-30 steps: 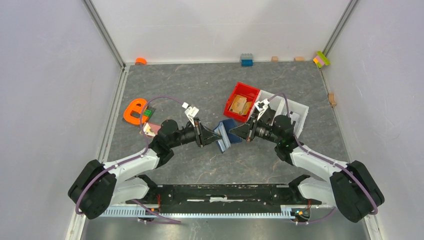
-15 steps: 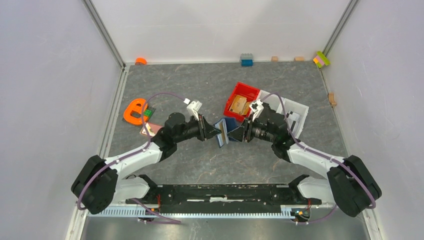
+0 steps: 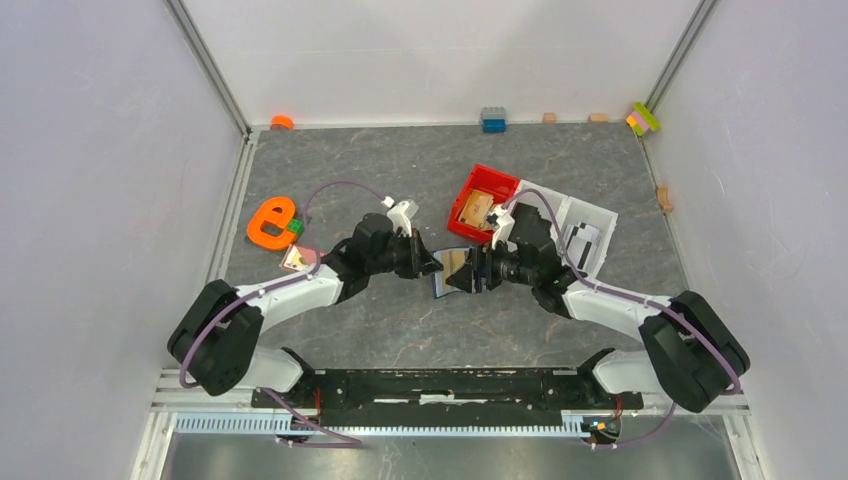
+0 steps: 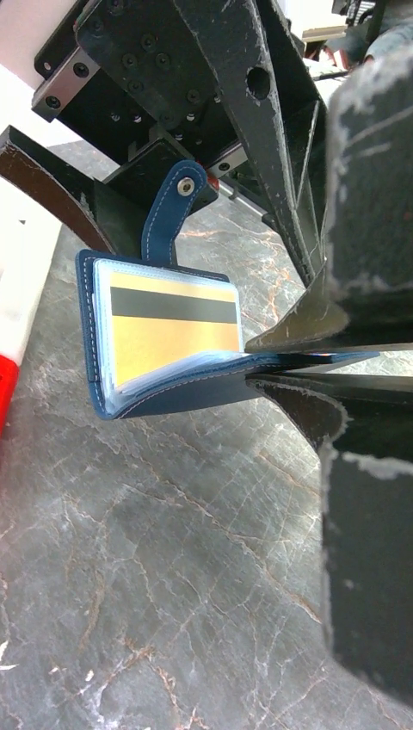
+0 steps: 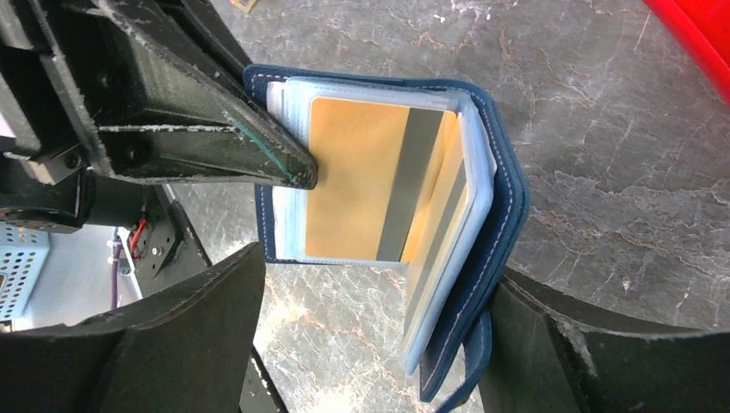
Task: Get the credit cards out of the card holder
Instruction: Open the card holder at the center of the board.
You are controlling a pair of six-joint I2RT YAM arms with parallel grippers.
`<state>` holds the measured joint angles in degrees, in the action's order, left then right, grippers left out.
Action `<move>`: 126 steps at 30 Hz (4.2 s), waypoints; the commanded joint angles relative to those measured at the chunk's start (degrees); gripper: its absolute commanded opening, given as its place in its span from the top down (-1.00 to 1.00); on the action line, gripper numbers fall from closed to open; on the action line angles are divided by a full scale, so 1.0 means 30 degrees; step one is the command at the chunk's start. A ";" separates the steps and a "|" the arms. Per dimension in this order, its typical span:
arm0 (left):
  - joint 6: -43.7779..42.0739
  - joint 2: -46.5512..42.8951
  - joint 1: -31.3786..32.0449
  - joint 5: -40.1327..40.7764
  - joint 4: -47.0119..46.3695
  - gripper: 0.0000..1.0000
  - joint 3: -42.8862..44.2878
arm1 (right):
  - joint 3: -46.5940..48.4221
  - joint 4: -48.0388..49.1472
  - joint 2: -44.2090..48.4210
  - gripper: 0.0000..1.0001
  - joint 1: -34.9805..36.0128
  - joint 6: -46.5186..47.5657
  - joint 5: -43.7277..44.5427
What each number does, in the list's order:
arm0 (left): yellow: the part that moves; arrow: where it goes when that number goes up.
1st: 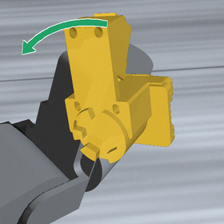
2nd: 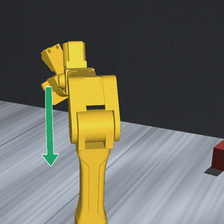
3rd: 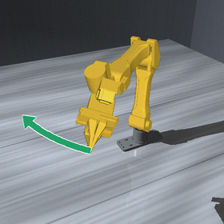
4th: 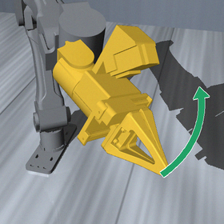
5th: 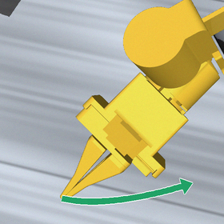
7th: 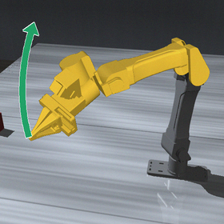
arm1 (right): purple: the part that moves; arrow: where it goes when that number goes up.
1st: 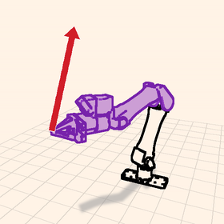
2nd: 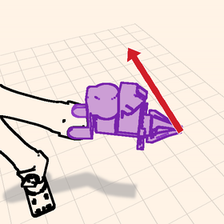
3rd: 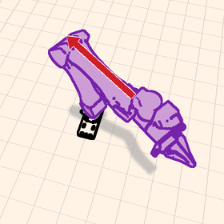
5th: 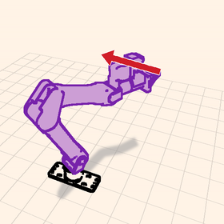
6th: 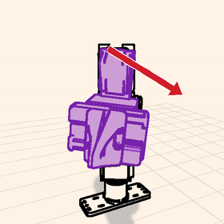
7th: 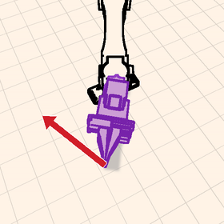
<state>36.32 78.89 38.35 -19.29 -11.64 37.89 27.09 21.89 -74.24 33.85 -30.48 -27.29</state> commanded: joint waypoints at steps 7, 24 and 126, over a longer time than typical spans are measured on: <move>-0.0635 0.1463 -0.0068 -0.0764 0.1180 0.93 0.1772 | 0.1541 -0.0901 -0.1204 -0.26 0.0479 0.1444 0.1709; -0.0732 0.2949 -0.0068 -0.1219 0.2224 0.64 0.2781 | 0.2428 -0.1870 -0.2730 -0.15 0.0932 0.1841 0.2491; -0.1204 0.5258 -0.0301 -0.0181 0.5842 0.83 0.4748 | 0.3299 -0.3365 -0.3017 -0.44 0.1578 0.2718 0.3057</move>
<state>34.52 95.96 37.56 -19.40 6.00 52.75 34.37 11.94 -82.35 37.91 -23.75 -20.12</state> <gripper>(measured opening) 0.146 0.714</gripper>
